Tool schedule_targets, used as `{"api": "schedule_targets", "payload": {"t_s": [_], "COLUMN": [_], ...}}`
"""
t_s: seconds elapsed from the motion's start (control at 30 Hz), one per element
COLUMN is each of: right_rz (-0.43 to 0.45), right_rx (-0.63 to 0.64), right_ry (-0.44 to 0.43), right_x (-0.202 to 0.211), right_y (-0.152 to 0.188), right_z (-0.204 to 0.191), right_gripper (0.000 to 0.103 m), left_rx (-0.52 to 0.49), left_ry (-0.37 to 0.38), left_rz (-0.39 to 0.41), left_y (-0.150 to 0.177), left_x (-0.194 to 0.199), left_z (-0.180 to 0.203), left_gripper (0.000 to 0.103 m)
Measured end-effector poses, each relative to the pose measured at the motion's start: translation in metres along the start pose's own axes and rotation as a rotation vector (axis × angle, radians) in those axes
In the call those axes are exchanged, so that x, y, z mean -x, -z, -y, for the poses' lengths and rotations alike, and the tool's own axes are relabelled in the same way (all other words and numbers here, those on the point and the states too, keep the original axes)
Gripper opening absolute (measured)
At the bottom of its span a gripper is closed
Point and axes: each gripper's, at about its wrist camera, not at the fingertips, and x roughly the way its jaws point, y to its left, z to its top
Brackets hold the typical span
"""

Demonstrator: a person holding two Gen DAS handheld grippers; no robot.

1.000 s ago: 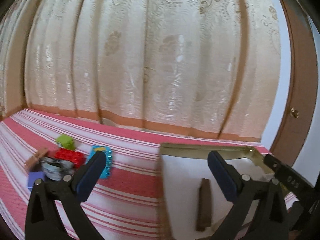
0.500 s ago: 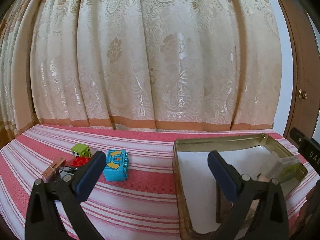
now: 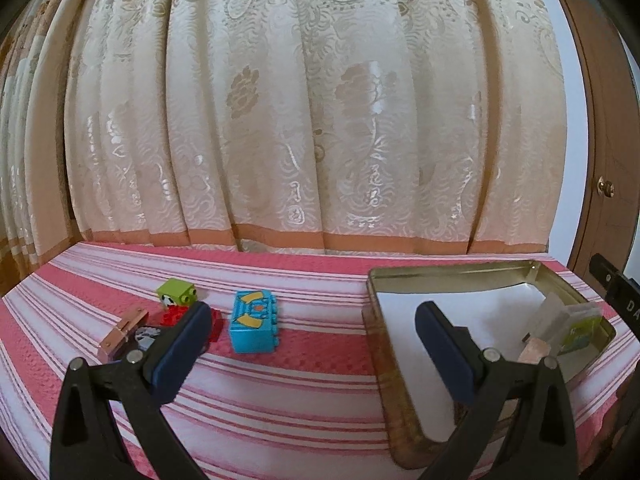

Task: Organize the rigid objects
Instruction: 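Move both tools back toward the remaining toy blocks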

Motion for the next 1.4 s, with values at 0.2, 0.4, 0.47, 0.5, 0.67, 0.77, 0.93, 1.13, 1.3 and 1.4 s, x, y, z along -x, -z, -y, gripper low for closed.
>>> {"api": "schedule_targets", "payload": {"t_s": [0.2,0.4,0.47,0.5,0.67,0.77,0.93,1.13,1.3,1.4], "right_rz": [0.025,0.019,0.023,0.022,0.019,0.007,-0.010,-0.031,-0.053,-0.072], "right_rx": [0.001,0.023,0.027,0.029,0.036,0.045,0.050,0.076,0.091,0.104], "right_ry": [-0.004,-0.020,-0.025,-0.029,-0.071,-0.098,-0.144,-0.188,-0.215,-0.244], "right_x": [0.019,0.029,0.033,0.035,0.045,0.048,0.054,0.059,0.059,0.059], "right_y": [0.006,0.012,0.014,0.015,0.023,0.028,0.034,0.043,0.048,0.051], "right_z": [-0.010,-0.028,-0.035,-0.039,-0.066,-0.083,-0.109,-0.142,-0.160,-0.173], "right_gripper": [0.088,0.088,0.088,0.088,0.088,0.088,0.088,0.088,0.088,0.088], "left_rx": [-0.002,-0.005,-0.007,-0.006,-0.004,-0.010,-0.002,0.040,0.084,0.100], "left_ry": [0.000,0.000,-0.001,-0.003,-0.015,-0.025,-0.041,-0.050,-0.071,-0.094], "left_rz": [-0.006,-0.011,-0.011,-0.011,-0.012,-0.010,-0.015,-0.051,-0.089,-0.104], "left_y": [0.001,0.002,0.002,0.002,0.002,0.002,0.001,0.001,0.001,0.001], "left_x": [0.002,0.003,0.003,0.003,0.003,0.003,0.002,-0.005,-0.013,-0.017], "left_z": [-0.014,-0.030,-0.035,-0.039,-0.054,-0.064,-0.086,-0.121,-0.152,-0.171], "left_gripper": [0.103,0.103,0.103,0.103,0.103,0.103,0.103,0.103,0.103,0.103]}}
